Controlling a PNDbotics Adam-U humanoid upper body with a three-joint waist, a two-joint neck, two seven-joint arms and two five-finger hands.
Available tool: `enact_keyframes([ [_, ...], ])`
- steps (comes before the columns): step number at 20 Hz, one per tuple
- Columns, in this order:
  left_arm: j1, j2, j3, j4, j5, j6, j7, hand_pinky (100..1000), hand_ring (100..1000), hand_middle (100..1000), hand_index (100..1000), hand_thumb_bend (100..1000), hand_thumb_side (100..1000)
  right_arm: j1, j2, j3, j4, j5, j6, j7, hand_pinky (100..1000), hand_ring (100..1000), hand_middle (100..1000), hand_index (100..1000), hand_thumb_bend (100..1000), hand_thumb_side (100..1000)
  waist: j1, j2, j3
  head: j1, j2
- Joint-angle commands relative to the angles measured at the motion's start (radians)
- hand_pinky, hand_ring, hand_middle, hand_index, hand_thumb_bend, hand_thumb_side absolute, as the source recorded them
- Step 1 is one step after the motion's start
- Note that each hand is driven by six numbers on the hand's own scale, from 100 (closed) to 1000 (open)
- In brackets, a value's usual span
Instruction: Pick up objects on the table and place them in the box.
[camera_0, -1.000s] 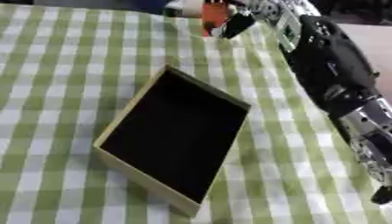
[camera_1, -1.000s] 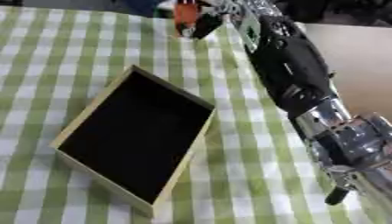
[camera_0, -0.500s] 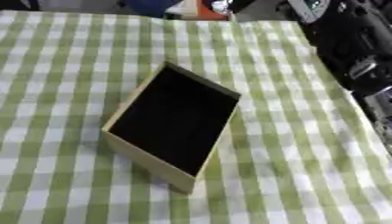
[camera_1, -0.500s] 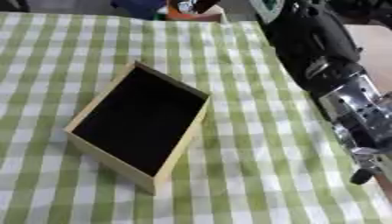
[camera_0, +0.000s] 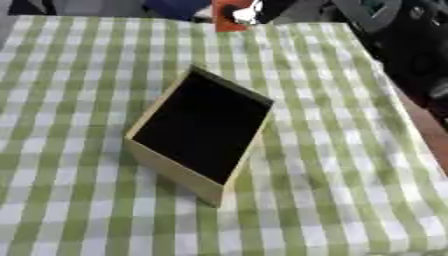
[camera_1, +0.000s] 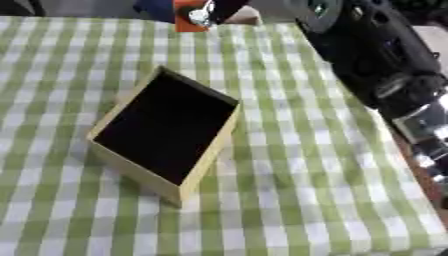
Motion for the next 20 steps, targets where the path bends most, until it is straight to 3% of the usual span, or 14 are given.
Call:
enact_keyframes([
  [1,-0.005,0.03,0.011,-0.016,0.005,-0.002,0.004,768,736,764,767,516,617,0.013,-0.044,0.021,-0.139,-0.025,0.04,0.014,725,617,383,535,100,497,0.007,-0.023,-0.003,0.011,0.011],
  [6,-0.003,0.028,0.011,-0.016,0.004,-0.002,0.004,767,736,764,766,514,618,0.075,-0.048,0.045,-0.269,-0.023,0.078,0.019,725,618,383,535,100,498,0.006,-0.023,-0.009,0.029,0.01],
  [11,0.004,0.025,0.01,-0.016,0.004,0.001,0.003,766,733,764,764,511,622,0.139,-0.043,0.054,-0.356,-0.006,0.072,0.005,717,611,384,535,100,508,0.007,-0.016,-0.007,0.047,0.002],
  [20,0.012,0.015,0.008,-0.016,0.004,0.006,0.001,765,730,764,761,507,627,0.205,-0.03,0.059,-0.387,0.0,0.047,-0.035,707,606,393,545,100,540,0.013,0.001,-0.004,0.055,-0.009],
])
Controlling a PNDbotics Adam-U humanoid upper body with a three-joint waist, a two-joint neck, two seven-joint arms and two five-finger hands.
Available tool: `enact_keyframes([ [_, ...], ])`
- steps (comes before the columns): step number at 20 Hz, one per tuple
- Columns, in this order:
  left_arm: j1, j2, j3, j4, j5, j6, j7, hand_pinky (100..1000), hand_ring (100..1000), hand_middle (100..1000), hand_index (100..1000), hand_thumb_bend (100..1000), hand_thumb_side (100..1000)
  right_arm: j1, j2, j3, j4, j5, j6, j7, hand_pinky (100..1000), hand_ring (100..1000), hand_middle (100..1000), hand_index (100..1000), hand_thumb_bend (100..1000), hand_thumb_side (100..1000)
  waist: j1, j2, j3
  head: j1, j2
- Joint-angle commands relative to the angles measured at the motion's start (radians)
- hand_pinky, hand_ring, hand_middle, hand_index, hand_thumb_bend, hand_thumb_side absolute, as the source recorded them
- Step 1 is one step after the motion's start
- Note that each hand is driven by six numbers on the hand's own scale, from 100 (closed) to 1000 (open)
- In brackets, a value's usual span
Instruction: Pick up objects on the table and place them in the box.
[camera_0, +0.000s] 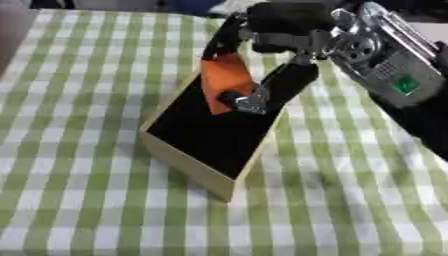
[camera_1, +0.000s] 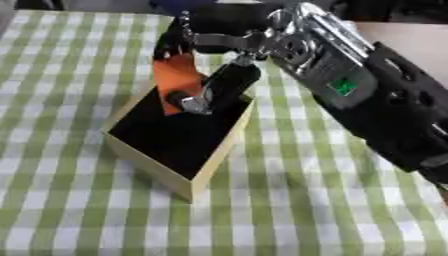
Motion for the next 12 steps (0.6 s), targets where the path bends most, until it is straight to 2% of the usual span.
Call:
enact_keyframes([
  [1,-0.005,0.014,0.007,-0.016,0.005,0.003,0.0,764,730,764,761,506,627,-0.005,-0.007,-0.01,-0.025,-0.009,0.0,-0.005,706,606,394,546,100,542,0.007,-0.011,0.001,0.002,-0.011],
  [5,-0.005,0.008,0.006,-0.016,0.005,0.004,-0.001,764,729,764,760,505,629,0.012,0.007,-0.006,-0.011,-0.011,0.003,0.0,699,606,403,553,100,557,0.01,-0.006,0.003,-0.003,-0.018],
  [11,-0.006,0.001,0.004,-0.016,0.008,0.004,-0.004,763,727,763,759,503,631,0.035,0.042,0.001,0.072,0.029,-0.02,-0.023,690,605,409,558,100,584,0.014,0.006,0.01,-0.011,-0.025],
  [12,-0.006,-0.001,0.004,-0.016,0.008,0.004,-0.004,763,727,763,758,502,623,0.038,0.049,0.002,0.083,0.031,-0.025,-0.026,689,609,417,565,100,549,0.014,0.009,0.012,-0.012,-0.025],
])
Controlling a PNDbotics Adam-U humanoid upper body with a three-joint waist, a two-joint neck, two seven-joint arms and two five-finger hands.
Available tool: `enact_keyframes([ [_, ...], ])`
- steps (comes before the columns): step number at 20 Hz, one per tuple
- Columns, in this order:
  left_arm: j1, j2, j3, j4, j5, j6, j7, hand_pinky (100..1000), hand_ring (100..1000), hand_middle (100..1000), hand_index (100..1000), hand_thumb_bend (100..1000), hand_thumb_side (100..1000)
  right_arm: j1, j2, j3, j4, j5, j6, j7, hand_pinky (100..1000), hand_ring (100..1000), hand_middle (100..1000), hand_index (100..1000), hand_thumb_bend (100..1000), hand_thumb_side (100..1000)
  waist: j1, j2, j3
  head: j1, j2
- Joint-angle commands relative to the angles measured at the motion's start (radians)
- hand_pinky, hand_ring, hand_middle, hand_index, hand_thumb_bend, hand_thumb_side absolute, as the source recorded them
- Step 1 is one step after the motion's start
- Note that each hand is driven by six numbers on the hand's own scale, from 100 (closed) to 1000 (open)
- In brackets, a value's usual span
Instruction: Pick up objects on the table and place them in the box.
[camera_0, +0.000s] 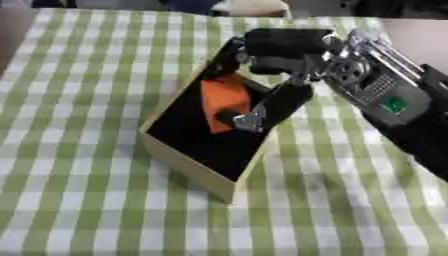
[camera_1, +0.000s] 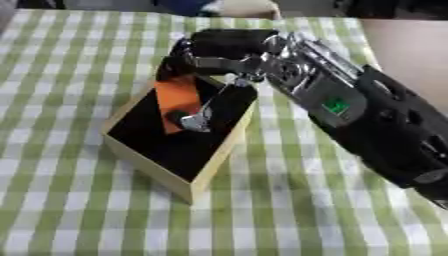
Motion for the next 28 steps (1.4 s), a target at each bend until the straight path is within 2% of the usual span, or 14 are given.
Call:
enact_keyframes([
  [1,-0.008,0.008,0.004,-0.016,0.008,0.001,-0.001,763,727,763,758,502,632,-0.005,0.009,-0.003,0.033,0.015,-0.014,-0.011,690,612,425,571,100,593,0.007,-0.011,0.005,-0.006,-0.009],
  [6,-0.01,0.004,0.004,-0.016,0.008,0.001,-0.001,762,726,763,757,502,634,0.009,0.031,0.011,0.076,0.027,-0.044,-0.002,696,633,476,611,100,602,0.008,0.001,0.011,-0.011,-0.007],
  [10,-0.011,0.001,0.004,-0.016,0.009,0.002,-0.002,762,725,763,757,502,636,0.012,0.035,0.016,0.095,0.05,-0.067,0.005,715,673,536,662,100,611,0.007,0.008,0.011,-0.014,-0.004],
  [12,-0.011,0.0,0.004,-0.016,0.008,0.003,-0.002,762,725,763,756,502,636,0.012,0.035,0.016,0.097,0.06,-0.08,0.01,738,709,599,696,100,610,0.006,0.01,0.011,-0.015,-0.002],
  [14,-0.012,0.0,0.004,-0.016,0.008,0.003,-0.001,762,725,763,756,501,636,0.01,0.034,0.016,0.093,0.076,-0.094,0.014,748,724,615,716,100,609,0.006,0.011,0.01,-0.015,0.0],
  [15,-0.012,0.0,0.004,-0.016,0.008,0.003,-0.001,762,725,763,757,501,636,0.009,0.032,0.015,0.088,0.089,-0.102,0.015,766,752,637,761,133,619,0.005,0.011,0.01,-0.014,0.001],
  [18,-0.013,0.0,0.005,-0.016,0.008,0.003,0.0,762,725,763,757,502,635,0.006,0.026,0.01,0.066,0.152,-0.117,0.01,796,794,678,805,203,626,0.006,0.01,0.008,-0.014,0.002],
  [19,-0.013,0.0,0.005,-0.016,0.008,0.003,0.0,762,725,763,757,502,635,0.005,0.025,0.009,0.06,0.176,-0.12,0.006,828,829,719,843,262,632,0.006,0.01,0.007,-0.014,0.001],
  [21,-0.014,0.0,0.004,-0.016,0.008,0.003,-0.001,762,725,763,757,502,635,0.004,0.023,0.006,0.05,0.231,-0.125,-0.004,849,855,746,866,335,627,0.006,0.009,0.005,-0.015,-0.001],
  [24,-0.015,0.0,0.004,-0.016,0.008,0.002,-0.001,762,725,763,758,503,634,0.003,0.024,0.006,0.038,0.288,-0.133,-0.02,856,867,749,882,357,633,0.007,0.008,0.003,-0.016,-0.003],
  [28,-0.017,0.001,0.004,-0.016,0.009,0.002,-0.001,762,726,763,758,503,632,0.005,0.025,0.001,0.028,0.286,-0.128,-0.023,848,854,734,877,319,638,0.007,0.005,0.002,-0.018,-0.004],
])
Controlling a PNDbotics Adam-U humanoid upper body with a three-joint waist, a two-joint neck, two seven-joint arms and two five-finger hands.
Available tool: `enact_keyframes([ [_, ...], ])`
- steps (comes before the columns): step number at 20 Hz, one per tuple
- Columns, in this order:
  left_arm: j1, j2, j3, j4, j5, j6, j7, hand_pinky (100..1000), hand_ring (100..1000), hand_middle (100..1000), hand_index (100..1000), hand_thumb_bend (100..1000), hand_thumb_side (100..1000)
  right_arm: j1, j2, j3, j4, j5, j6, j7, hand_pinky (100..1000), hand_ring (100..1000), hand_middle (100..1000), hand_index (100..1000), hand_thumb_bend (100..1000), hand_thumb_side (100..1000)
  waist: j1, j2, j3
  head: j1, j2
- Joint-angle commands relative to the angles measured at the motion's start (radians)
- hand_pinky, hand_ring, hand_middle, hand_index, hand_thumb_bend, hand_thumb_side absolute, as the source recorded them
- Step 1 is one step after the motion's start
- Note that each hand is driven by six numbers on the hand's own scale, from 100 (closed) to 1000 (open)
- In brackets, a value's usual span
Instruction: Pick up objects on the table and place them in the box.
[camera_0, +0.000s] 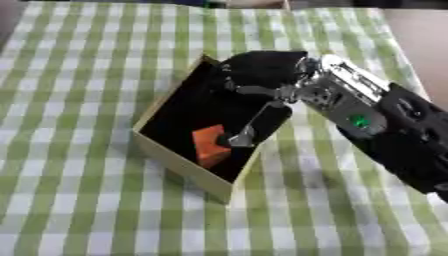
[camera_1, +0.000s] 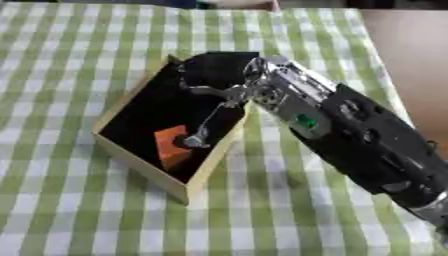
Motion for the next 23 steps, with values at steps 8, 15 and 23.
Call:
enact_keyframes([
  [8,-0.016,0.011,0.005,-0.016,0.004,0.001,-0.002,762,731,763,759,507,631,-0.019,-0.031,-0.069,-0.101,-0.064,0.057,-0.02,828,829,703,870,223,650,0.007,-0.033,-0.008,0.002,-0.01],
  [15,-0.012,0.015,0.01,-0.016,0.0,0.001,0.001,763,734,765,761,508,628,0.009,-0.072,-0.235,-0.259,-0.132,0.149,-0.119,814,809,684,859,101,660,0.015,-0.044,-0.019,0.015,-0.004],
  [23,0.005,0.016,0.022,-0.016,-0.018,0.001,0.014,762,732,765,759,508,633,0.181,-0.141,-0.492,-0.332,-0.328,0.24,-0.488,744,770,630,823,100,788,0.019,-0.031,-0.034,0.043,-0.004],
])
